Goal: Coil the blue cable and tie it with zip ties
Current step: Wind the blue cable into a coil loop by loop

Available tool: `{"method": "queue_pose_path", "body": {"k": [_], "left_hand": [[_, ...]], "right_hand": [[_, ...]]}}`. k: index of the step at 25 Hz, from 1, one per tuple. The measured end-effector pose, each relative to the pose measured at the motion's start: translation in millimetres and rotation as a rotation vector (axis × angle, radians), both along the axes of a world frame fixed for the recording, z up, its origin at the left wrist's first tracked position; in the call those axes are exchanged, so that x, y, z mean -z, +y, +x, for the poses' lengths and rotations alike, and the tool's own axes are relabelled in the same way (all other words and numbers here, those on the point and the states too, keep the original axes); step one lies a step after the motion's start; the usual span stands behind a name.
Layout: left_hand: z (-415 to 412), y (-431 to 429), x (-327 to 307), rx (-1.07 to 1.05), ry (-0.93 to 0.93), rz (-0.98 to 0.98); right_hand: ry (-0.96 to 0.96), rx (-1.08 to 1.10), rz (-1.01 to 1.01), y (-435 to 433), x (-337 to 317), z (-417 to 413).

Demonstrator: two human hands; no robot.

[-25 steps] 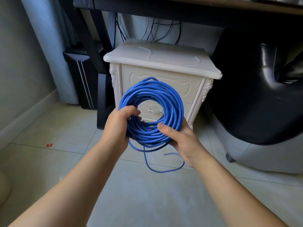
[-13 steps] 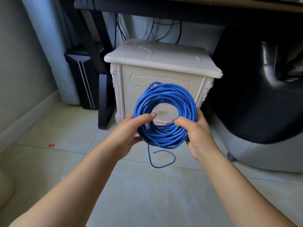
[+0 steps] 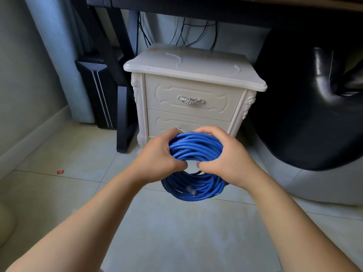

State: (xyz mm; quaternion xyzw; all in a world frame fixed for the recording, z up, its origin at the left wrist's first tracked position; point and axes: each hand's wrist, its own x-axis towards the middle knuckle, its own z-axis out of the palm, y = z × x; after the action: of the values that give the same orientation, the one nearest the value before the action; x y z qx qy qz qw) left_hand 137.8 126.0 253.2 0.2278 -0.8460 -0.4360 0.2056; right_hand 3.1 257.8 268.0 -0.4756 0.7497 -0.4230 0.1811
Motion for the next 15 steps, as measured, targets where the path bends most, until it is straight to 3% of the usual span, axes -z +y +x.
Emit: {"method": "queue_pose_path", "body": {"k": [3,7,15], "left_hand": [[-1.5,-2.4,-3.2,-0.070,0.128,0.251],[-2.3,-8.4,0.5,-0.184,0.269,0.523],[-12.6,11.0,-2.3,-0.396,0.529,0.997]], "right_hand": [[-0.221,-0.019,-0.128,0.1,-3.8,-10.3],[-0.730,-0.072,-0.239,-3.9,7.6,-14.7],[-0.993,0.160,-0.455,-22.1,22.4,19.4]]}}
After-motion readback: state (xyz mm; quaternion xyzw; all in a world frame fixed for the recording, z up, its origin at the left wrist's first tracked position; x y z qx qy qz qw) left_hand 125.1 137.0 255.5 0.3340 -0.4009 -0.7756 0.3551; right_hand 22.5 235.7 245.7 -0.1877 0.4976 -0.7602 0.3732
